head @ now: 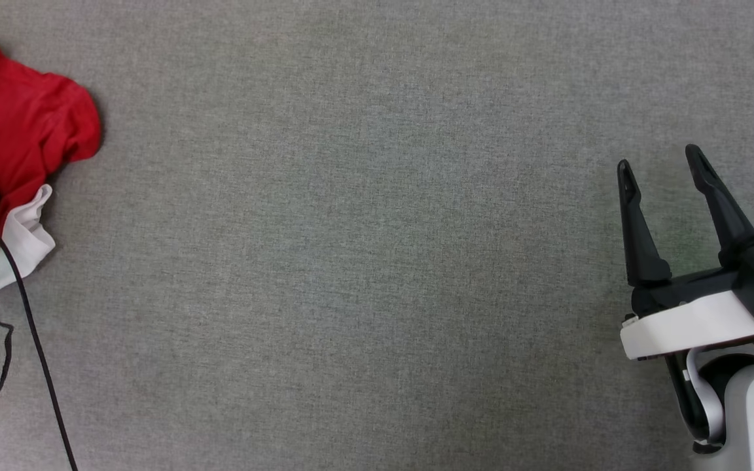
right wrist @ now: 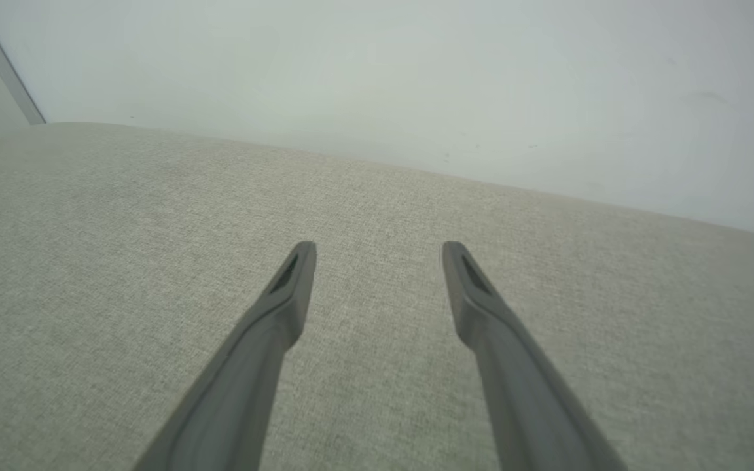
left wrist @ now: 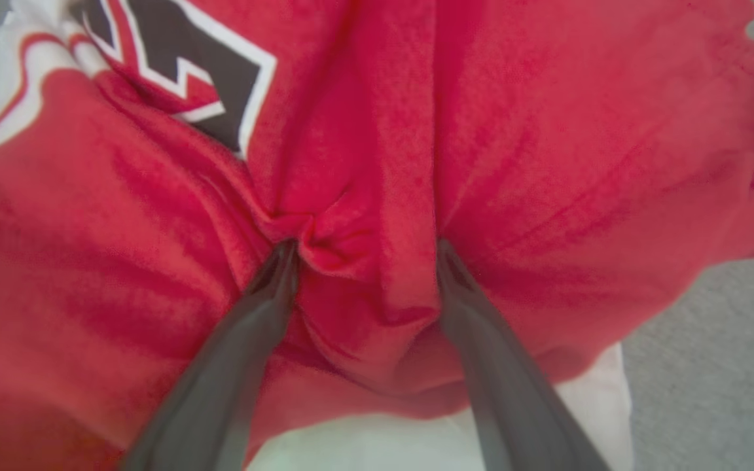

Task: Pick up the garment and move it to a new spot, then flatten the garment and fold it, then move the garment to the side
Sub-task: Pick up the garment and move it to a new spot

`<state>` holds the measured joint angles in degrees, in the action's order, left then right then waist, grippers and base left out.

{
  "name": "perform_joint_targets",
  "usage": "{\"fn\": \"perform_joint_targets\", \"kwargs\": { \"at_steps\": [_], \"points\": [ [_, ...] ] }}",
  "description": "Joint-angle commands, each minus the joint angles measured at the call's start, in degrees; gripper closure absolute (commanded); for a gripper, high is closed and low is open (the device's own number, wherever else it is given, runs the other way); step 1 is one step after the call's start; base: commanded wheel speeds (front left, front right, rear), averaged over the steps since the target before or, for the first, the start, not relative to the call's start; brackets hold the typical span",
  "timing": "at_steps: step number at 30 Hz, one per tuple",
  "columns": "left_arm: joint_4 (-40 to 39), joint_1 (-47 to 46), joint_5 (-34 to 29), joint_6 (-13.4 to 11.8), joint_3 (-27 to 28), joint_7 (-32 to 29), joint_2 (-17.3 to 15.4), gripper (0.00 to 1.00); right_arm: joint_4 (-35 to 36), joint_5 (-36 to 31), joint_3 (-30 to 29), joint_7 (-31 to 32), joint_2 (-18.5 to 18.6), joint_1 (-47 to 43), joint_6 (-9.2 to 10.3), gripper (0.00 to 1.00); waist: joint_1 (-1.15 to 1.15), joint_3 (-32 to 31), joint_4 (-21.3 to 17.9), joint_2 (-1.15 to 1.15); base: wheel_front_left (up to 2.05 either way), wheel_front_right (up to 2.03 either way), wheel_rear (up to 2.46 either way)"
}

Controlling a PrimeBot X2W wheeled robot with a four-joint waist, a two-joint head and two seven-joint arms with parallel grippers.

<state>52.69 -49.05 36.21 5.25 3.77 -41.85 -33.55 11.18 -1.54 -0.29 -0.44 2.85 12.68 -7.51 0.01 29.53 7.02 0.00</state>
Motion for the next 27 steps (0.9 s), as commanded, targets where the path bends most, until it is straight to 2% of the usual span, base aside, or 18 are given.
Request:
{"fn": "perform_joint_targets", "kwargs": {
  "at_steps": [1, 2, 3, 4, 9, 15, 23, 27],
  "points": [
    [2.76, 2.52, -0.46, -0.38, -1.23, -2.47, 1.90, 0.00, 0.04, 0.42, -0.05, -0.17, 0.05, 0.73, 0.04, 0.00, -0.01, -0.21, -0.10, 0.00, 0.00, 0.00, 0.00],
    [3.49, 3.01, -0.81, -0.54, -1.70, -2.99, 1.80, 0.19, -0.04, 0.46, -0.08, -0.11, 0.05, 0.75, 0.03, 0.00, -0.01, -0.34, -0.16, 0.00, 0.00, 0.00, 0.00],
    [3.75, 3.04, -0.71, -0.56, -1.69, -2.67, 1.95, 0.83, -0.06, 0.19, -0.13, -0.19, 0.05, 0.78, 0.03, 0.00, -0.01, -0.58, -0.19, 0.00, 0.00, 0.00, 0.00],
    [3.78, 2.90, -0.61, -0.59, -1.62, -1.99, 2.05, 1.00, -0.12, 0.12, -0.16, -0.14, 0.05, 0.81, 0.04, 0.00, -0.01, -0.79, -0.18, 0.00, 0.00, 0.00, 0.00],
    [2.63, 2.01, -2.59, -0.45, -2.68, 4.79, 1.15, 1.00, -0.61, 0.28, -0.41, 0.05, 0.05, -0.21, 0.04, 0.00, -0.01, -3.49, -0.05, 0.00, 0.00, 0.00, 0.00],
    [0.31, 0.69, -6.38, -2.14, -3.82, 18.55, 0.51, 1.00, -1.36, 1.06, -1.50, -0.04, 0.04, -2.82, 0.04, 0.00, -0.01, -8.95, 0.58, 0.00, 0.00, 0.00, 0.00],
    [-0.88, -0.73, -10.39, -1.96, -5.77, 37.54, 1.35, 1.00, -3.03, 2.92, -2.34, -0.48, 0.04, -6.29, 0.03, 0.00, -0.01, -17.68, 1.20, 0.00, 0.00, 0.00, 0.00],
    [-1.41, -1.30, -12.43, -1.87, -7.53, 45.48, 2.77, 1.00, -3.66, 4.19, -2.79, -0.64, 0.04, -8.09, 0.04, 0.00, -0.01, -21.61, 1.19, 0.00, 0.00, 0.00, 0.00]
  ]
}}
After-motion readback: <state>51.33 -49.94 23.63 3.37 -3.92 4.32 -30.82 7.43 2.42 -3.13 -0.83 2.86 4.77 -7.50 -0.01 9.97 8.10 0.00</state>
